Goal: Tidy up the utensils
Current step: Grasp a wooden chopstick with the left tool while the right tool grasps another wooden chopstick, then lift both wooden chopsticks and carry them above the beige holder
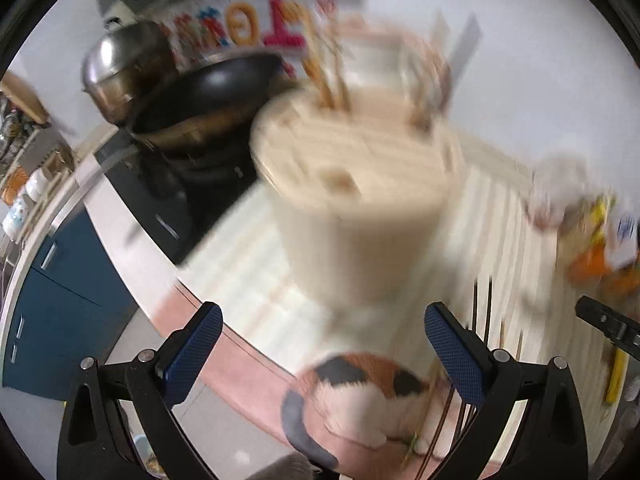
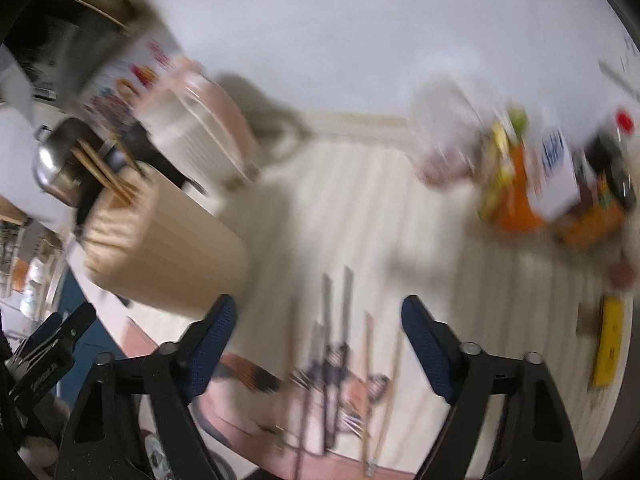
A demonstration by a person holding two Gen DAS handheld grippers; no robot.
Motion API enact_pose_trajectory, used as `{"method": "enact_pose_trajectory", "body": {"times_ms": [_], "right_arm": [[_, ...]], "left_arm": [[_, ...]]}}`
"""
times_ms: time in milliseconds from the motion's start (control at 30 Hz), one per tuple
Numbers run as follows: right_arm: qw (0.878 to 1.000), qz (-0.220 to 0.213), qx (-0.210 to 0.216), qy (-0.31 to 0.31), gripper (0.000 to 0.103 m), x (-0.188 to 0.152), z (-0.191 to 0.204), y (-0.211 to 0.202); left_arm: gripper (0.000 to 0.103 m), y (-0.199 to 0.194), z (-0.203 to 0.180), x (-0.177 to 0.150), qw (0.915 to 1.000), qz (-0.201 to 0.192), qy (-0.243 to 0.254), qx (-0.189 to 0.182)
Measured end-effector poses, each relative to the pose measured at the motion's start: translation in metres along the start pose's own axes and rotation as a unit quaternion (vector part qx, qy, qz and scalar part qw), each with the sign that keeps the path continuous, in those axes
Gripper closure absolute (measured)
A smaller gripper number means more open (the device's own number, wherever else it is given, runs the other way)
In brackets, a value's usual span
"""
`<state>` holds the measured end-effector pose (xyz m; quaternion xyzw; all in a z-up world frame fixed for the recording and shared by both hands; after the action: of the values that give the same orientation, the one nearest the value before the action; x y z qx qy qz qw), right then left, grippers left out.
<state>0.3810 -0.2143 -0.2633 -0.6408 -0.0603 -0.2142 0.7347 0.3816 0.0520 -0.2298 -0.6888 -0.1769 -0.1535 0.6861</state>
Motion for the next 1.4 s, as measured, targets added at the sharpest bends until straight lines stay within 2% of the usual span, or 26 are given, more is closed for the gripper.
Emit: {"method": "enact_pose_trajectory", "body": {"times_ms": [167,233,300,433,467,533,567,600,633,667,800,967,1133,1300,1333,1400], "right_arm": [[0.996,0.085,-0.007,0.021,0.075,-0.053,-0.034,0.059],[0.994,0.108,-0.011,0.028,0.077,-0.069,-0.043,0.078],[0.991,0.125,-0.017,0.035,0.077,-0.080,-0.049,0.091],[0.986,0.160,-0.019,0.050,0.077,-0.101,-0.062,0.117],[0.985,0.165,-0.022,0.048,0.077,-0.105,-0.063,0.121],[0.986,0.161,-0.028,0.038,0.077,-0.108,-0.064,0.126],[0.986,0.162,-0.035,0.024,0.077,-0.110,-0.062,0.127],[0.986,0.159,-0.044,0.012,0.082,-0.111,-0.061,0.127],[0.986,0.158,-0.054,0.007,0.086,-0.112,-0.062,0.127],[0.985,0.157,-0.064,0.003,0.095,-0.114,-0.066,0.126],[0.983,0.166,-0.080,0.009,0.096,-0.122,-0.088,0.120],[0.980,0.187,-0.063,0.016,0.096,-0.137,-0.112,0.113],[0.977,0.204,-0.066,-0.006,0.096,-0.143,-0.111,0.115],[0.970,0.228,-0.076,-0.017,0.095,-0.141,-0.108,0.117],[0.969,0.233,-0.077,-0.018,0.095,-0.126,-0.097,0.122],[0.967,0.241,-0.080,-0.023,0.095,-0.125,-0.096,0.124]], "left_arm": [[0.002,0.047,-0.042,-0.049,0.9973,0.063,0.036,-0.011],[0.021,0.063,-0.055,-0.064,0.9944,0.091,0.049,-0.022],[0.027,0.081,-0.073,-0.081,0.9894,0.126,0.066,-0.031],[0.033,0.107,-0.097,-0.095,0.9836,0.150,0.097,-0.026],[0.038,0.115,-0.103,-0.097,0.9821,0.153,0.109,-0.019],[0.059,0.124,-0.109,-0.099,0.9795,0.160,0.121,-0.011],[0.063,0.127,-0.113,-0.100,0.9790,0.162,0.123,-0.015],[0.080,0.127,-0.115,-0.097,0.9803,0.150,0.127,-0.016],[0.093,0.127,-0.117,-0.096,0.9796,0.150,0.132,-0.022],[0.097,0.129,-0.116,-0.096,0.9791,0.155,0.130,-0.022],[0.098,0.127,-0.093,-0.102,0.9795,0.163,0.118,-0.003],[0.098,0.116,-0.063,-0.130,0.9764,0.200,0.080,-0.009],[0.098,0.118,-0.065,-0.129,0.9751,0.204,0.086,-0.009],[0.098,0.126,-0.076,-0.112,0.9746,0.206,0.088,-0.009],[0.098,0.126,-0.077,-0.111,0.9746,0.206,0.088,-0.009],[0.098,0.120,-0.070,-0.115,0.9746,0.205,0.090,-0.009]]}}
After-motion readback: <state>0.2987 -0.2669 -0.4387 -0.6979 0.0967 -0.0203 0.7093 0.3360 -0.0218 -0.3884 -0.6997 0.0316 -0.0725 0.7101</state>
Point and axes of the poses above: each gripper's, at about its wrist camera, not at the fingertips, and y roughly the way its jaws point, z to its left, x to its top, the point moved 7 cm from there along y, roughly the way its jaws point, and after that the axes turned 7 degrees about -y, right-handed, at the moved point
